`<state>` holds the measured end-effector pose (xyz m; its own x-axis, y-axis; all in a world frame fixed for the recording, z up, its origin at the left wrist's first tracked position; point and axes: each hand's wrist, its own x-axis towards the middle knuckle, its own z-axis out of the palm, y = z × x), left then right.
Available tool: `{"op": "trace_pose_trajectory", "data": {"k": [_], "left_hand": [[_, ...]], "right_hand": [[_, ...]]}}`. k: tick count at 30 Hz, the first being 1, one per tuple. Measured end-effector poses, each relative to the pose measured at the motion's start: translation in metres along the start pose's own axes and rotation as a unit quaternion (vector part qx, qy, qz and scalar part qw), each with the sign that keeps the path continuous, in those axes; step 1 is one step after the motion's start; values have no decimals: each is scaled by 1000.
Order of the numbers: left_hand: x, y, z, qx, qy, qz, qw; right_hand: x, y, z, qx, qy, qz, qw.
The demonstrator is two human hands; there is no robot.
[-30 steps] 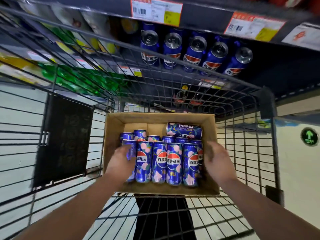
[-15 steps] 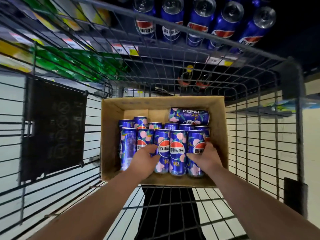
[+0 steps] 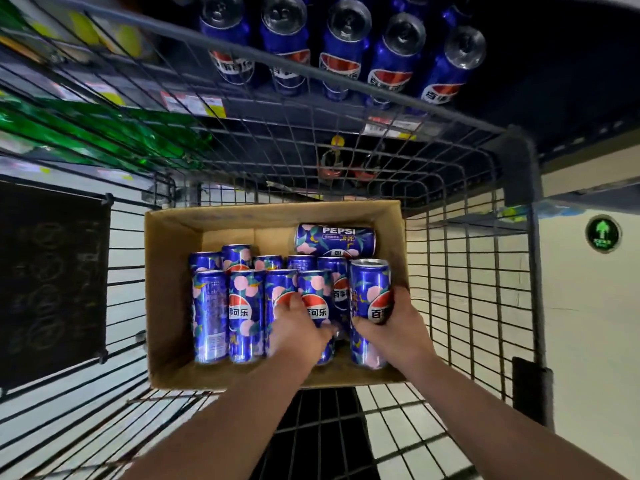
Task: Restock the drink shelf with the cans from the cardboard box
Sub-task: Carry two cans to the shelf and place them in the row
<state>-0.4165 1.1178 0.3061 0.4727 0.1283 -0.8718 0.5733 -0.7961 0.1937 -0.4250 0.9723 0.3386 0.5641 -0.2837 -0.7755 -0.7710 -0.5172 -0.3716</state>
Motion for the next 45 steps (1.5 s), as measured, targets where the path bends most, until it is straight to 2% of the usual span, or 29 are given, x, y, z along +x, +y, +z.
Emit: {"op": "trace_pose_trajectory", "data": {"k": [3, 8, 11, 18, 21, 24, 27, 34, 38, 45], "left_hand": [[-1, 1, 5, 62, 30, 13, 998], [-7, -3, 13, 107, 62, 53, 991], [-10, -7, 20, 89, 62, 77, 991], [1, 5, 11, 96, 42, 40, 994], [1, 7, 18, 82, 39, 57, 994], [1, 5, 27, 18, 9, 67, 998], [7, 0, 25, -93, -10, 61, 994], [-19, -13, -12, -307, -33, 62, 949], [-54, -17, -52, -360, 14, 82, 929], [-133, -17, -129, -427, 113, 120, 889]], "right_hand": [[-1, 6, 3, 22, 10, 18, 1000], [-2, 13, 6, 28, 16, 16, 999], [-4, 13, 8, 33, 18, 14, 999], [-3, 11, 11, 45, 19, 7, 999], [-4, 12, 14, 50, 26, 8, 998], [-5, 16, 16, 50, 32, 10, 998], [-7, 18, 15, 57, 35, 5, 998], [-24, 7, 3, 105, 38, -24, 993], [-46, -27, -13, 111, 22, -62, 992], [-102, -111, -45, 133, 16, -196, 971]]}}
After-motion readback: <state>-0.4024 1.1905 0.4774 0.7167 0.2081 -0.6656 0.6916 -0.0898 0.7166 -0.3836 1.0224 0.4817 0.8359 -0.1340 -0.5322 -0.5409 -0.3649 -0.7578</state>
